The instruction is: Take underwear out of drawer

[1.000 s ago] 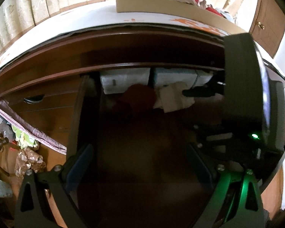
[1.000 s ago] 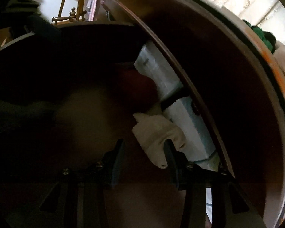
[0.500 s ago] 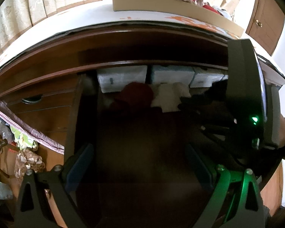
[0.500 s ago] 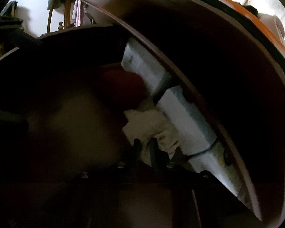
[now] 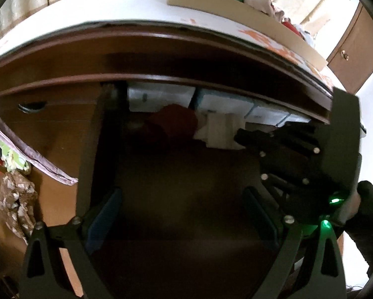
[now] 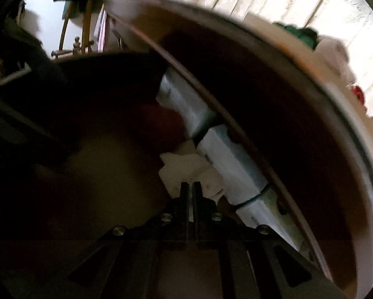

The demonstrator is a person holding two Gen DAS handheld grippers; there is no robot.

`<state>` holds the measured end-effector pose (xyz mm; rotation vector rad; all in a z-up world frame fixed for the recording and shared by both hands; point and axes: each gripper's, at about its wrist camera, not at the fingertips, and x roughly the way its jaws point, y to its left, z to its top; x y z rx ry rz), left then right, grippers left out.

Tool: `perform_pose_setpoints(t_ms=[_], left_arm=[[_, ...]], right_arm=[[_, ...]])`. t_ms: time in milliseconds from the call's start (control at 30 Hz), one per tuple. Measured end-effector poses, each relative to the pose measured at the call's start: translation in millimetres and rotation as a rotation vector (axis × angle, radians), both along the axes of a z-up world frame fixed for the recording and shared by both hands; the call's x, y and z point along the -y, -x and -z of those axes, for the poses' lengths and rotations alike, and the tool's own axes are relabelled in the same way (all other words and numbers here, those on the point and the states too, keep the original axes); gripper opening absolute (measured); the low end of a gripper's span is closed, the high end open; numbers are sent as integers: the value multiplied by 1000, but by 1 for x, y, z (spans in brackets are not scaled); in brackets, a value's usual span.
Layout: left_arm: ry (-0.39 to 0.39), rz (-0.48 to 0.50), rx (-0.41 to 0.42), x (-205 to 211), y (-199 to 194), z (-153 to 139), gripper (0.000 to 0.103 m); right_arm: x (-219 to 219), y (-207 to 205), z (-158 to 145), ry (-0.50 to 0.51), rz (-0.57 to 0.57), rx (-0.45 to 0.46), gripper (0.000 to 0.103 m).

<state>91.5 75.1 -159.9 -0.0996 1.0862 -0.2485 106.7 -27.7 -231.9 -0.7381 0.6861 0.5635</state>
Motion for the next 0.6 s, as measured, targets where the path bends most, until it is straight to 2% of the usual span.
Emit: perform_pose_setpoints(t_ms=[200,400,500,600], left_arm=[[-54,7,38,5,4,-2,98],[-39,5,64,1,6,-3,98],[-33,-3,75,-2,5,-4,98],[-18,-4,74,-3,4,-4,98]], right_arm=[[-15,-10,17,85,10,102,4],[-18,-4,24,146,25,253,4],[-17,-1,21,136,29,281,4],[-23,1,34,207,14,320,4]])
